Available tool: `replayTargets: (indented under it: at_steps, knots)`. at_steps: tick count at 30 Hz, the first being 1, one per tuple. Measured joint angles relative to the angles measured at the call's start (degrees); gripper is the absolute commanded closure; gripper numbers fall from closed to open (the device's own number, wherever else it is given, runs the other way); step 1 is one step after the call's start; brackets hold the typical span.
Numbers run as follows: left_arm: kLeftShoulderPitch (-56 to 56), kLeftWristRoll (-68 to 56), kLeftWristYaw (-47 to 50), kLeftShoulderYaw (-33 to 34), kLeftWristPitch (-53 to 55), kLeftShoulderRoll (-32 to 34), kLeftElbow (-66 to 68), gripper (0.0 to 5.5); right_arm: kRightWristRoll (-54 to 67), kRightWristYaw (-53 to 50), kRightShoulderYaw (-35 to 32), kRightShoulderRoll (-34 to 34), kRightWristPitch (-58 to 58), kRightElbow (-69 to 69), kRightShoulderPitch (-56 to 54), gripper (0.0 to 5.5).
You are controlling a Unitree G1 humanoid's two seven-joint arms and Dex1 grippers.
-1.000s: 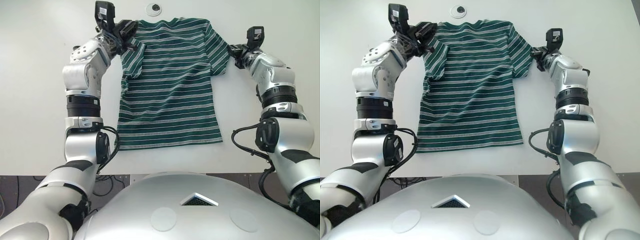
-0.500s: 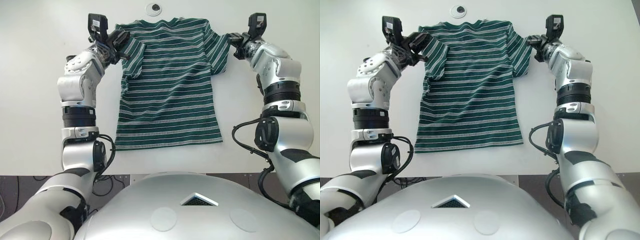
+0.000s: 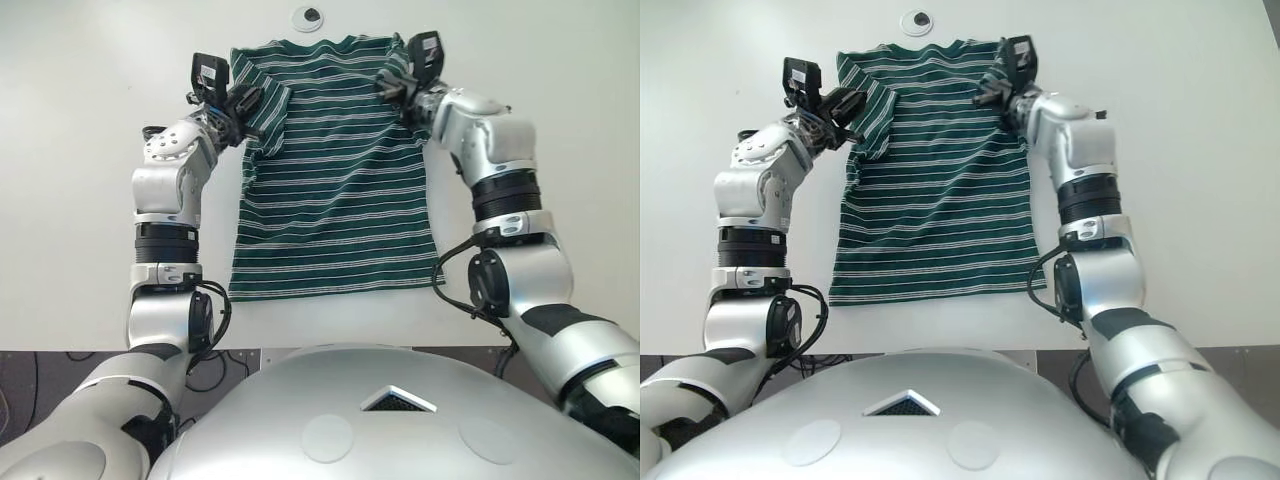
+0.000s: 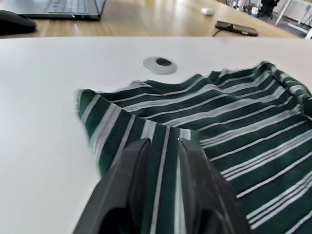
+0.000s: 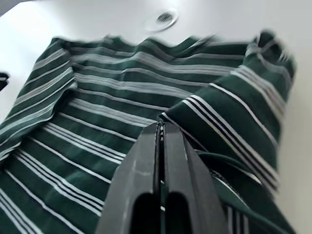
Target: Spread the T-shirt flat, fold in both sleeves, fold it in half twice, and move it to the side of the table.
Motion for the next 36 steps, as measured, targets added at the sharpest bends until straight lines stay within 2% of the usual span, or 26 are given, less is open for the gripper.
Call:
replayTargets:
  at_steps: [6,9,11,14,19,22,26,27,30,33,36]
  knots:
    - [0.3,0.5,-0.7,-0.6,-1.2,0.8,-0.3,4.49,10.4,2.7,-6.9,0.5,7.4,-8.0,0.4,3.81]
    - [1.6,0.9,-1.7,-0.9,-1.3,2.2,-2.6,4.49,16.2,4.1,-8.5,0.2,13.6,-16.5,2.3,3.81]
    - [4.3,1.6,-3.3,-1.7,-2.2,4.3,-7.1,4.49,16.5,6.3,-7.4,-1.9,13.1,-24.5,5.0,3.81]
    - [11.3,4.6,-8.0,-3.7,-6.2,10.8,-16.4,4.49,10.0,14.2,-0.8,-14.0,4.2,-35.6,11.9,3.81]
    - [24.4,13.1,-18.4,-7.9,-18.9,26.5,-24.6,3.89,-1.5,29.7,5.6,-34.0,-17.2,-39.3,29.3,3.77]
    - [28.7,15.7,-21.2,-8.0,-27.1,31.4,-25.1,3.40,-7.3,34.2,6.6,-41.0,-33.7,-35.8,35.0,3.77]
    - [34.0,19.9,-23.2,-8.3,-39.5,37.2,-23.6,2.82,-12.2,35.5,6.7,-45.9,-52.7,-29.0,39.7,3.77]
    - [34.9,20.3,-23.5,-8.2,-42.1,38.5,-23.4,2.82,-13.4,35.9,6.9,-47.0,-56.0,-28.0,40.8,3.77]
    - [36.8,21.2,-23.6,-7.9,-46.3,40.5,-22.8,2.82,-16.0,31.4,6.8,-45.9,-57.7,-24.0,40.1,3.77]
    - [36.0,21.3,-22.5,-8.3,-46.7,39.5,-22.0,2.82,-16.1,19.9,4.6,-36.7,-42.8,-15.6,29.2,3.77]
    - [35.9,21.0,-22.1,-8.3,-47.8,39.0,-21.4,2.82,-17.7,13.9,4.6,-32.1,-38.6,-11.7,22.2,3.77]
